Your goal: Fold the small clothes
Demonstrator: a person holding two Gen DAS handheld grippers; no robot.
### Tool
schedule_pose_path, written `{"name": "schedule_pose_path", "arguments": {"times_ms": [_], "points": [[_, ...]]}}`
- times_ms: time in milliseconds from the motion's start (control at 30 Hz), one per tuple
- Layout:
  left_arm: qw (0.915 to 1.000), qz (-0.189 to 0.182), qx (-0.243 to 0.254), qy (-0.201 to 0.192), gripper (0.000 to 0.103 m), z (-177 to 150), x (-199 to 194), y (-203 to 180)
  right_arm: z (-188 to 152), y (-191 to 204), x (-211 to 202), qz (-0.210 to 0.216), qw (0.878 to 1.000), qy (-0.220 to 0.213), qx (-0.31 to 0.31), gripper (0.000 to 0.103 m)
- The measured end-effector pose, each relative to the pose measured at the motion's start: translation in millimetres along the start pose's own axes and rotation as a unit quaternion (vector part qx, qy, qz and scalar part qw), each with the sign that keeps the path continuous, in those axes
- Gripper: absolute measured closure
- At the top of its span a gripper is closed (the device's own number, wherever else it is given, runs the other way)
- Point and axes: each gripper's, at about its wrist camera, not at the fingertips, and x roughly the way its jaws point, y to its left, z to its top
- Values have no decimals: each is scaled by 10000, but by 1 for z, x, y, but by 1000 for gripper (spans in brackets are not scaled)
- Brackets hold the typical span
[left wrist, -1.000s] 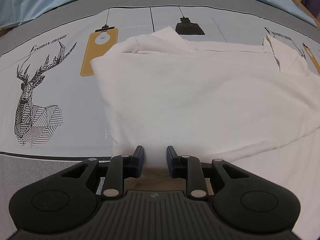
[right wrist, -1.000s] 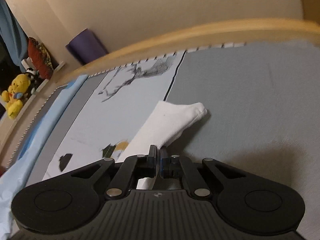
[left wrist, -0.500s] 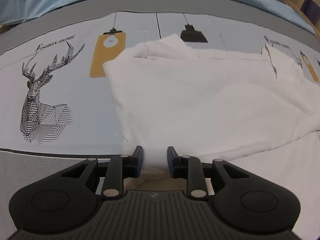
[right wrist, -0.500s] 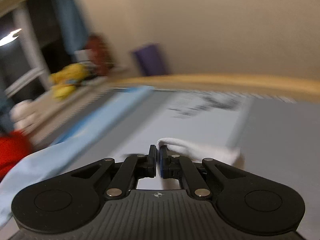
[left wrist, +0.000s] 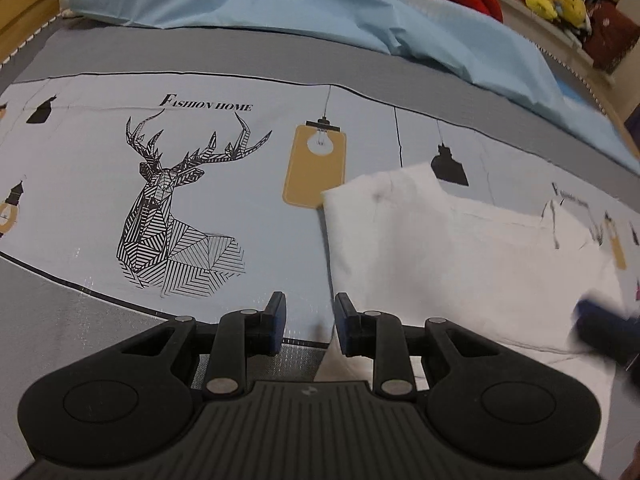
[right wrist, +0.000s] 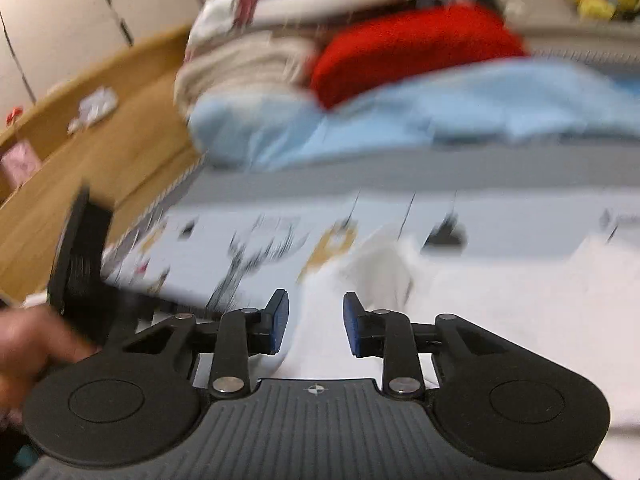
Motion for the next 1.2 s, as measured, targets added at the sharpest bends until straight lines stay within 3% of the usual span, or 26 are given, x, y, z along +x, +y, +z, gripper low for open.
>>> {"name": "schedule_pose_path", "arguments": {"times_ms": [67,200,300,400,467,767,800,833,1000,1067,1133,1200], "points": [[10000,-74,-32,52,74,0,2,1,3,0,-3,-127,9995,253,-118,70],[9994,-302,-157,4,74,3,7,-1,23,-32,-51,-1232,9919,197,250,69],[9977,-568,-370,-54,74,4,14,-4,29,-63,-93,-2078,9735,23,955,64],[9956,-778,-529,-55,74,4,26,-16,16,-97,-125,-2373,9584,-389,1541,64],[9955,-785,-527,-48,74,4,35,-25,7,-116,-133,-2610,9474,-432,1803,64],[9985,-428,-340,92,76,-1,71,-47,-9,-178,-162,-2945,9223,-674,2410,64],[9990,-360,-246,75,93,-3,72,-49,-11,-185,-161,-2934,9205,-656,2495,64],[9995,-289,-136,53,103,-3,70,-50,-10,-192,-156,-2912,9196,-634,2561,64],[9984,-432,26,-350,103,4,22,-48,-11,-204,-153,-2927,9159,-549,2691,64],[9983,-302,121,-484,103,4,-5,-45,-11,-204,-151,-2958,9151,-490,2697,64],[9990,-21,142,-427,103,-1,-17,-36,-11,-205,-147,-2985,9146,-394,2699,63],[9998,123,127,-120,101,-7,-11,-25,-13,-206,-139,-2999,9149,-216,2693,58]]}}
